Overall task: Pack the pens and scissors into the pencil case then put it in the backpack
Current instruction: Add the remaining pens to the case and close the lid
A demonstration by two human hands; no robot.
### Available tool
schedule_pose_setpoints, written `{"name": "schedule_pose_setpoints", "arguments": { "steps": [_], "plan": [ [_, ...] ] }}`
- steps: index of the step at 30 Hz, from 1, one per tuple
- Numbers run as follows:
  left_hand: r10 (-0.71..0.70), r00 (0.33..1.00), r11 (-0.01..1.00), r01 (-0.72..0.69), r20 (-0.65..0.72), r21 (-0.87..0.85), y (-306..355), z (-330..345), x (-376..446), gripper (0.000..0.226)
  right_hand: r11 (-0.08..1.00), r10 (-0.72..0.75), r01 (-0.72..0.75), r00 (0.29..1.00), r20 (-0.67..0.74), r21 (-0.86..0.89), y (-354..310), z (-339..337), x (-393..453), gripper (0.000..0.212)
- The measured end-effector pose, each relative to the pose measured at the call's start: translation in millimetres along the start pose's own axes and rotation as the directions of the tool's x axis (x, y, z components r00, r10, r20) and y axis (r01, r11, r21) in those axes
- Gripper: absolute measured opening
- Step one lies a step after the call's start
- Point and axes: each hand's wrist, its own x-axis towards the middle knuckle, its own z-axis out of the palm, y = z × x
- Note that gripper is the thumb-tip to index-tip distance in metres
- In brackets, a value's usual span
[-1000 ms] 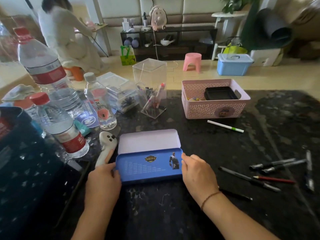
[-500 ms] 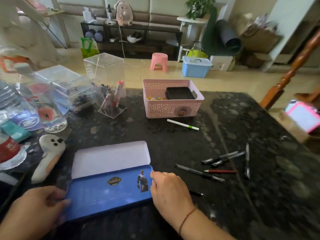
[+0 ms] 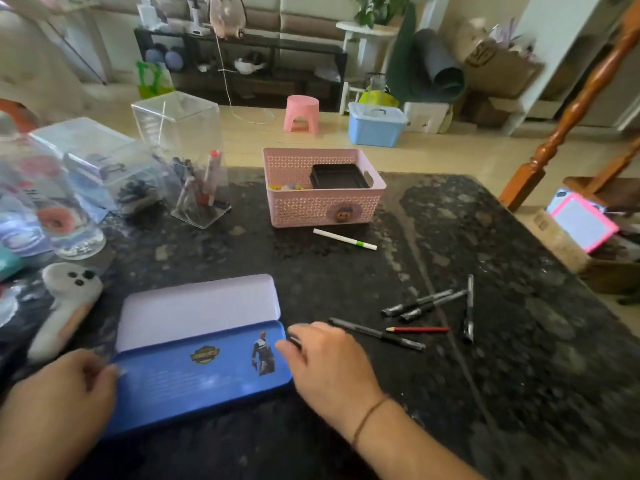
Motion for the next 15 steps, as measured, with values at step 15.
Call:
{"name": "schedule_pose_setpoints", "arguments": {
  "steps": [15],
  "plan": [
    [0.449,0.853,0.826,-0.51,0.268,0.241,83.4,10.4,-40.5,0.101,0.625,0.697,-0.734,0.678,-0.231,-0.267,234.7,-78.8,0.7,0.041]
  ]
}}
